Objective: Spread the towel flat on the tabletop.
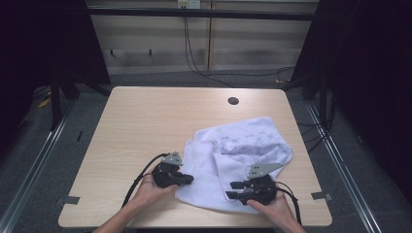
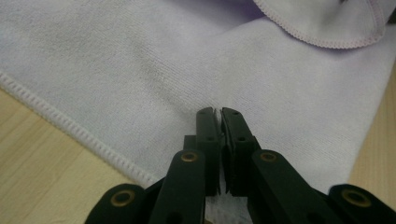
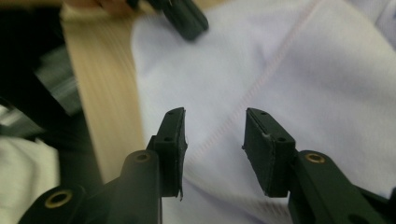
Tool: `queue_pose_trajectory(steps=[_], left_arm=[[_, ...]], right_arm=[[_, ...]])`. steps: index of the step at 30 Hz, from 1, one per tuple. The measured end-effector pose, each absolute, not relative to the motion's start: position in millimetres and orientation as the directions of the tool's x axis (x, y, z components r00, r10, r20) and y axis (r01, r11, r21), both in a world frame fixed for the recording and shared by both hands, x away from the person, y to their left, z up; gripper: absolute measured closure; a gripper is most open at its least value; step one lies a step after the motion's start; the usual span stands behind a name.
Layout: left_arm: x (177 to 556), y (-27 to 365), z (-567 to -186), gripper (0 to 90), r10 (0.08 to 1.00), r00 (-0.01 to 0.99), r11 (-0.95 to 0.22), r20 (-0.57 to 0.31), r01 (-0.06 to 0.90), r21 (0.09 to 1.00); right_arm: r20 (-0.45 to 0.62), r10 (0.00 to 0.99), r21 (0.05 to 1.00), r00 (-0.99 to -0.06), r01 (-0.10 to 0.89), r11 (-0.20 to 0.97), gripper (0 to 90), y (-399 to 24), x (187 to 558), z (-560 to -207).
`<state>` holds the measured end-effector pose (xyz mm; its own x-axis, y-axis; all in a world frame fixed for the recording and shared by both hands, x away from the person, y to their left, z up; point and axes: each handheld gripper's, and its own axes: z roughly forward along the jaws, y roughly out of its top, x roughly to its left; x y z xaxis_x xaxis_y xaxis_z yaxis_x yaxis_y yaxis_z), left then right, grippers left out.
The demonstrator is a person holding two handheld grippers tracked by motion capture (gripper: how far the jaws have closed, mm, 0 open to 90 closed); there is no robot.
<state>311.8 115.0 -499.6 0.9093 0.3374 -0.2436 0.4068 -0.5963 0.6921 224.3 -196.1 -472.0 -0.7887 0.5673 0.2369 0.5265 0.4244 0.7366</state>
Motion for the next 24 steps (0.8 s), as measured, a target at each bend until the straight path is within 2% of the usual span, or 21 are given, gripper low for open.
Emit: queue_pose_trajectory(steps=[2,3,7,8,11,12,14,19,24], left_arm=[[313.7,118.0,-499.8,86.8,0.344,0.906,-0.594,-0.246,0.413,0.691],[314.3,119.1,-500.0,86.9,0.348,0.904,-0.590,-0.250,0.418,0.691],[313.9,120.0,-500.8,86.9,0.361,0.896,-0.577,-0.258,0.431,0.694],[314.0,119.8,-500.4,86.9,0.360,0.898,-0.583,-0.252,0.427,0.691],[311.9,119.2,-499.6,86.9,0.361,0.903,-0.591,-0.232,0.414,0.692],[310.8,118.8,-499.3,87.0,0.363,0.906,-0.595,-0.217,0.404,0.695],[310.6,119.1,-499.0,87.1,0.365,0.908,-0.599,-0.206,0.398,0.695],[310.8,127.2,-499.7,87.2,0.377,0.901,-0.586,-0.216,0.412,0.698],[287.3,144.0,-496.3,87.2,0.371,0.910,-0.613,-0.185,0.390,0.687]], right_arm=[[0.220,0.551,0.709,-0.805,0.520,0.476,56.5,-192.7,221.4,-481.7],[0.227,0.544,0.691,-0.808,0.527,0.495,52.2,-192.2,218.1,-488.4],[0.181,0.545,0.685,-0.818,0.503,0.527,55.0,-190.0,213.7,-493.3],[0.171,0.545,0.683,-0.821,0.497,0.535,58.4,-189.2,213.6,-492.4],[0.117,0.569,0.677,-0.814,0.484,0.555,80.4,-187.7,213.8,-490.6],[0.130,0.570,0.682,-0.811,0.491,0.542,84.8,-190.0,216.1,-489.1],[0.155,0.594,0.711,-0.789,0.507,0.488,86.8,-197.4,220.3,-482.4],[0.184,0.685,0.785,-0.705,0.525,0.330,87.4,-230.7,229.7,-461.2],[0.207,0.768,0.809,-0.605,0.548,0.213,87.6,-277.7,228.9,-454.9]])
